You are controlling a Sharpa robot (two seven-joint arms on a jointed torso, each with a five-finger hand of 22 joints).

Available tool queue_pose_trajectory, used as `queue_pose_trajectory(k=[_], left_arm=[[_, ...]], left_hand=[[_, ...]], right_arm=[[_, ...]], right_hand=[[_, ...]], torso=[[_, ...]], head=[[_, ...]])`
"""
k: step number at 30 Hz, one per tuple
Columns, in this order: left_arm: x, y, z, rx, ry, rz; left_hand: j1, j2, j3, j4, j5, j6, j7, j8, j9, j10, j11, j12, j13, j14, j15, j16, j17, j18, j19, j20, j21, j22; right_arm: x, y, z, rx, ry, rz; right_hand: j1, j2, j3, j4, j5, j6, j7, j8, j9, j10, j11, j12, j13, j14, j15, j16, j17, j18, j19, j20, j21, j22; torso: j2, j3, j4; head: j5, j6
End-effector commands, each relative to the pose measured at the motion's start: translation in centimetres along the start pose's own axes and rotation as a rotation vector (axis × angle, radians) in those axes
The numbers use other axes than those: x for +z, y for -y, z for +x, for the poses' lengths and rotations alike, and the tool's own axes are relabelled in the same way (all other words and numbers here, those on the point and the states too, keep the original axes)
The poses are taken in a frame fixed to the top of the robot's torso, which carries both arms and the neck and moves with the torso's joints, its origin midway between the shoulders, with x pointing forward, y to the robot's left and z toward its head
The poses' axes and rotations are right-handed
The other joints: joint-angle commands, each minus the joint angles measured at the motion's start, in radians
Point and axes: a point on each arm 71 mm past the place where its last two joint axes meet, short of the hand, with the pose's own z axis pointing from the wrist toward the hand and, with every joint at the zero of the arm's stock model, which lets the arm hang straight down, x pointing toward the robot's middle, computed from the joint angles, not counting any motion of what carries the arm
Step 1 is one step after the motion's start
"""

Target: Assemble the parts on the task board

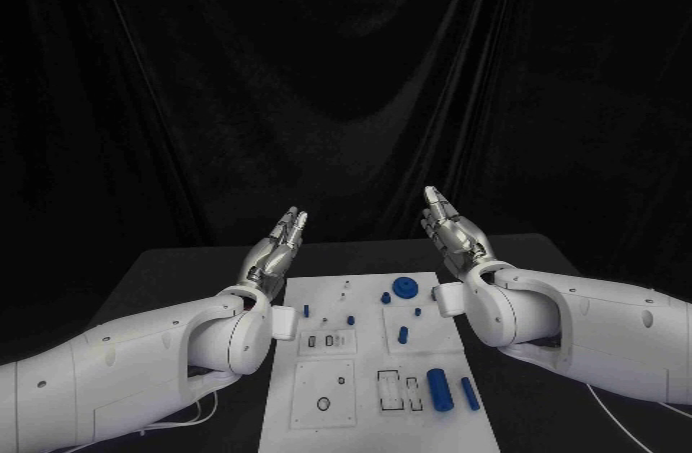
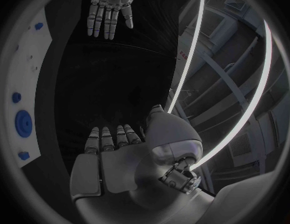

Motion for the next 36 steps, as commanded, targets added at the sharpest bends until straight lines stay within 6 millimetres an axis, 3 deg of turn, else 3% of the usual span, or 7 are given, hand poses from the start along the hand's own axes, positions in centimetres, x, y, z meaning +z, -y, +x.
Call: queue_pose_trajectory(k=[1,18,19,31,32,35,36], left_arm=[[0.2,0.6,1.1,-0.17,-0.18,0.049],[0.1,0.6,1.8,-0.348,-0.381,0.066],[0.4,0.4,1.0,-0.361,-0.397,0.065],[0.4,0.5,0.5,-0.364,-0.399,0.071],[0.4,0.5,0.5,-0.362,-0.402,0.072],[0.3,0.5,0.4,-0.347,-0.425,0.076],[0.3,0.6,0.3,-0.337,-0.438,0.079]], left_hand=[[0.027,0.005,-0.004,0.012,0.006,0.0,-0.01,0.007,0.001,0.0,-0.01,-0.007,-0.002,0.0,-0.198,-0.004,-0.002,0.013,0.001,-0.124,-0.003,-0.001],[0.031,0.002,-0.006,0.01,0.004,0.008,-0.021,0.008,0.003,0.0,-0.02,-0.007,-0.002,0.0,-0.204,-0.004,-0.002,0.012,0.001,-0.13,-0.003,-0.001],[0.031,0.002,-0.006,0.01,0.004,0.008,-0.021,0.008,0.003,0.0,-0.02,-0.007,-0.002,0.0,-0.204,-0.004,-0.002,0.012,0.001,-0.13,-0.003,-0.001],[0.047,-0.001,-0.005,0.009,0.011,0.018,-0.022,0.01,0.004,0.0,-0.019,-0.007,-0.002,0.0,-0.197,-0.004,-0.002,0.017,0.001,-0.117,-0.003,-0.001],[0.05,-0.001,-0.005,0.009,0.012,0.019,-0.022,0.01,0.004,0.0,-0.018,-0.007,-0.002,0.0,-0.196,-0.004,-0.002,0.018,0.001,-0.116,-0.003,-0.001],[0.066,0.0,-0.002,0.01,0.029,0.019,-0.016,0.01,0.004,0.0,-0.007,-0.007,-0.002,0.0,-0.171,-0.004,-0.002,0.022,0.001,-0.084,-0.003,-0.001],[0.078,0.0,0.001,0.01,0.039,0.019,-0.014,0.009,0.004,0.0,-0.003,-0.007,-0.002,0.0,-0.15,-0.004,-0.002,0.025,0.001,-0.06,-0.003,-0.001]], right_arm=[[0.3,-0.2,0.5,0.139,-0.099,0.03],[0.4,-0.4,0.5,0.155,-0.118,0.034],[0.9,0.1,-0.2,0.186,-0.176,0.085],[1.0,0.1,-0.1,0.211,-0.221,0.088],[1.0,0.1,-0.1,0.215,-0.23,0.088],[1.1,0.1,-0.1,0.229,-0.275,0.093],[1.1,0.0,-0.1,0.232,-0.298,0.093]], right_hand=[[0.009,0.001,-0.008,0.0,0.002,0.0,-0.004,-0.002,-0.001,0.001,-0.003,-0.005,-0.001,0.0,-0.192,-0.004,-0.002,0.011,0.0,-0.083,-0.004,-0.002],[0.032,-0.021,-0.01,-0.004,-0.007,0.012,0.018,0.001,0.002,0.001,0.019,-0.005,-0.001,0.0,-0.169,-0.004,-0.002,0.012,0.0,-0.053,-0.004,-0.002],[0.034,-0.022,-0.01,-0.004,-0.007,0.014,0.02,0.001,0.003,0.001,0.02,-0.005,-0.001,0.0,-0.168,-0.004,-0.002,0.013,0.0,-0.05,-0.004,-0.002],[0.069,-0.038,-0.001,-0.003,-0.003,0.034,0.056,0.006,0.007,0.001,0.06,-0.005,-0.001,0.0,-0.105,-0.004,-0.002,0.013,0.0,0.01,-0.004,-0.002],[0.074,-0.041,0.0,-0.003,-0.002,0.041,0.062,0.008,0.009,0.001,0.067,-0.005,-0.001,0.0,-0.094,-0.004,-0.002,0.014,0.0,0.021,-0.004,-0.002],[0.119,-0.058,0.007,-0.007,0.008,0.102,0.108,0.033,0.02,0.013,0.115,0.01,0.006,0.0,0.014,-0.004,-0.002,0.004,0.002,0.109,-0.001,0.001],[0.185,-0.066,0.026,-0.048,0.07,0.135,0.144,0.049,0.027,0.031,0.154,0.029,0.015,0.001,0.118,0.0,0.001,-0.024,0.026,0.182,0.02,0.016]], torso=[[0.0,0.0,-0.0001],[0.0,0.0,-0.0001],[-0.002,0.0,-0.0016],[-0.002,-0.0001,-0.0014],[-0.002,0.0001,-0.0014],[-0.002,-0.0005,-0.0016],[-0.002,-0.0001,-0.0018]], head=[[0.0,0.0],[0.0,0.0],[0.004,-0.03],[0.008,-0.036],[0.009,-0.038],[0.008,-0.042],[0.007,-0.043]])
